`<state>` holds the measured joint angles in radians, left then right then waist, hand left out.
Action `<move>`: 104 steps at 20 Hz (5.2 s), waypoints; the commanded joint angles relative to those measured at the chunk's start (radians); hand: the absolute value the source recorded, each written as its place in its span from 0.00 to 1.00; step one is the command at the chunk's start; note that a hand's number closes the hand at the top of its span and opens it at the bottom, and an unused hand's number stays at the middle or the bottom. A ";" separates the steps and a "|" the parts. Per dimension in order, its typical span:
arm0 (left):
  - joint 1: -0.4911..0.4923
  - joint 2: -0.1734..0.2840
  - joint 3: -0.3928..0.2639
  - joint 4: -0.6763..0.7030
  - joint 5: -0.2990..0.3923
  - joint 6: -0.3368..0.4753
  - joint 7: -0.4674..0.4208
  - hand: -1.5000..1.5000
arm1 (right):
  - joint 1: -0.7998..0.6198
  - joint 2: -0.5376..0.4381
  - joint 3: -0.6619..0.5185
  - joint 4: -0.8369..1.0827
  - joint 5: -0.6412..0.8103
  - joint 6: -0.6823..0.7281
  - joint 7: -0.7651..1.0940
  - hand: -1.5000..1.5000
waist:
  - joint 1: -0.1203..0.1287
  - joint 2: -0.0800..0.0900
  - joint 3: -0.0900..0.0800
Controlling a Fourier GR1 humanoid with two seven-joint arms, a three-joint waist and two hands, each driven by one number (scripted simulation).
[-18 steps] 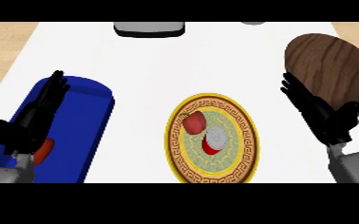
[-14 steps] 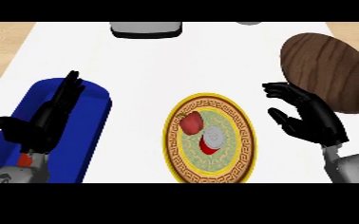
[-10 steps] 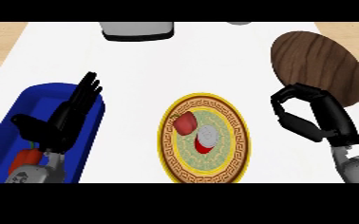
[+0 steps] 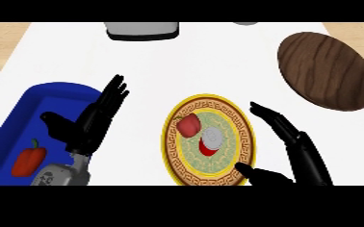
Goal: Pick the can from the plate and place it in the bowl
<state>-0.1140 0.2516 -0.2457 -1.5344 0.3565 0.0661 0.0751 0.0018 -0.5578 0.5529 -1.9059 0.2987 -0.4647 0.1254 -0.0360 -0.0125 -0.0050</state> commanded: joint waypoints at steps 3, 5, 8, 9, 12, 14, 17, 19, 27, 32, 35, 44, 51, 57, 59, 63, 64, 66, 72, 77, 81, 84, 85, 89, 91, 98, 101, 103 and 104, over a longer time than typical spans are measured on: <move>0.000 0.007 0.012 -0.002 0.007 -0.008 0.006 0.50 | 0.015 -0.156 0.067 -0.124 0.314 0.092 0.350 0.00 | -0.007 -0.008 -0.007; -0.026 -0.005 0.000 -0.001 -0.006 0.010 0.032 0.50 | -0.040 -0.126 0.083 -0.169 0.376 0.172 0.523 0.00 | 0.008 -0.002 -0.005; -0.013 -0.021 -0.019 -0.002 -0.004 -0.014 0.005 0.50 | -0.107 -0.111 0.104 -0.210 0.393 0.344 0.732 0.00 | 0.036 0.005 -0.005; -0.019 -0.030 -0.039 -0.002 -0.033 0.013 0.019 0.50 | -0.116 -0.094 0.129 -0.249 0.387 0.398 0.803 0.00 | 0.034 0.004 -0.004; -0.036 -0.041 -0.030 -0.001 -0.021 0.009 0.022 0.50 | -0.173 0.007 0.217 -0.271 0.397 0.529 1.000 0.00 | 0.044 0.008 -0.002; -0.031 -0.026 -0.028 -0.005 -0.019 -0.015 0.016 0.50 | -0.269 0.113 0.211 -0.235 0.353 0.610 1.121 0.00 | 0.061 0.012 -0.001; -0.013 -0.077 -0.063 0.013 -0.057 0.019 -0.018 0.50 | -0.314 0.199 0.207 -0.192 0.315 0.683 1.226 0.00 | 0.050 0.012 0.001; -0.039 -0.051 -0.035 -0.014 -0.022 0.002 0.037 0.50 | -0.365 0.263 0.197 -0.134 0.311 0.712 1.279 0.00 | 0.055 0.011 0.001; -0.063 -0.048 -0.013 -0.013 -0.017 0.005 0.072 0.50 | -0.394 0.339 0.169 0.024 0.294 0.786 1.328 0.00 | 0.045 0.011 0.002; 0.006 -0.044 -0.032 -0.046 -0.048 0.000 0.029 0.50 | -0.335 0.382 0.210 0.036 0.314 0.785 1.352 0.00 | 0.038 0.007 0.003; -0.035 -0.041 0.016 0.007 -0.025 -0.014 0.031 0.50 | -0.370 0.400 0.180 0.055 0.304 0.826 1.329 0.00 | 0.034 0.011 0.003; -0.014 -0.065 -0.007 -0.044 -0.040 -0.012 0.061 0.50 | -0.356 0.447 0.155 0.206 0.407 0.790 1.218 0.00 | 0.039 0.011 0.004; -0.053 -0.065 0.033 -0.007 -0.041 -0.027 0.065 0.50 | -0.358 0.510 0.100 0.267 0.476 0.799 1.172 0.00 | 0.037 0.012 0.005; -0.009 -0.056 0.023 -0.060 -0.059 -0.048 0.076 0.50 | -0.254 0.521 0.122 0.249 0.564 0.792 1.130 0.00 | 0.036 0.010 0.005; -0.021 -0.091 0.019 -0.010 -0.066 -0.044 0.054 0.50 | -0.309 0.546 0.043 0.322 0.550 0.800 1.083 0.00 | 0.037 0.013 0.005; -0.014 -0.090 0.020 -0.092 -0.075 -0.020 0.128 0.50 | -0.198 0.518 0.080 0.361 0.624 0.709 0.969 0.00 | 0.036 0.011 0.005; -0.036 -0.083 0.069 0.003 -0.063 -0.069 0.058 0.50 | -0.242 0.548 0.036 0.357 0.628 0.737 0.983 0.00 | 0.035 0.013 0.005; -0.044 -0.090 0.061 -0.084 -0.058 -0.041 0.148 0.50 | -0.204 0.534 0.041 0.265 0.632 0.799 1.009 0.00 | 0.034 0.011 0.005; 0.036 -0.126 0.059 -0.038 -0.116 -0.090 0.065 0.50 | -0.234 0.552 0.019 0.367 0.699 0.713 0.831 1.00 | 0.037 0.012 0.005; 0.036 -0.138 0.074 -0.029 -0.137 -0.107 0.031 0.50 | -0.245 0.539 -0.006 0.455 0.710 0.681 0.739 1.00 | 0.038 0.012 0.005; 0.011 -0.135 0.103 -0.011 -0.128 -0.136 0.056 0.50 | -0.231 0.544 0.021 0.315 0.735 0.790 0.815 1.00 | 0.035 0.012 0.005; -0.011 -0.100 0.159 -0.009 -0.092 -0.170 0.087 0.50 | -0.312 0.557 0.049 0.478 0.748 0.652 0.796 1.00 | 0.040 0.013 0.005; -0.030 -0.137 0.137 -0.017 -0.115 -0.130 0.102 0.50 | -0.244 0.487 -0.016 0.429 0.741 0.684 0.704 1.00 | 0.036 0.012 0.005; 0.017 -0.168 0.077 -0.083 -0.162 -0.094 0.091 0.50 | -0.227 0.370 -0.148 0.508 0.655 0.644 0.558 1.00 | 0.038 0.014 0.006; 0.005 -0.149 0.111 -0.034 -0.131 -0.133 0.072 0.50 | -0.259 0.311 -0.207 0.549 0.648 0.648 0.510 1.00 | 0.038 0.015 0.005; -0.003 -0.170 0.100 -0.032 -0.165 -0.118 0.080 0.50 | -0.270 0.340 -0.195 0.336 0.779 0.668 0.694 1.00 | 0.032 0.010 0.005; 0.001 -0.185 0.100 -0.036 -0.162 -0.109 0.090 0.50 | -0.215 0.338 -0.187 0.150 0.772 0.687 0.713 1.00 | 0.028 0.009 0.005; -0.013 -0.184 0.100 -0.075 -0.160 -0.091 0.136 0.50 | -0.277 0.339 -0.193 0.036 0.772 0.783 0.780 1.00 | 0.027 0.006 0.004; 0.004 -0.173 0.123 -0.024 -0.141 -0.128 0.079 0.50 | -0.258 0.298 -0.211 -0.027 0.776 0.777 0.762 1.00 | 0.021 0.006 0.004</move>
<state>-0.1136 0.0757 -0.1406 -1.5722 0.1989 -0.0463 0.1658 -0.2534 -0.2378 0.3495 -1.7488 1.0536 0.2608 0.8321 -0.0082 -0.0045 -0.0005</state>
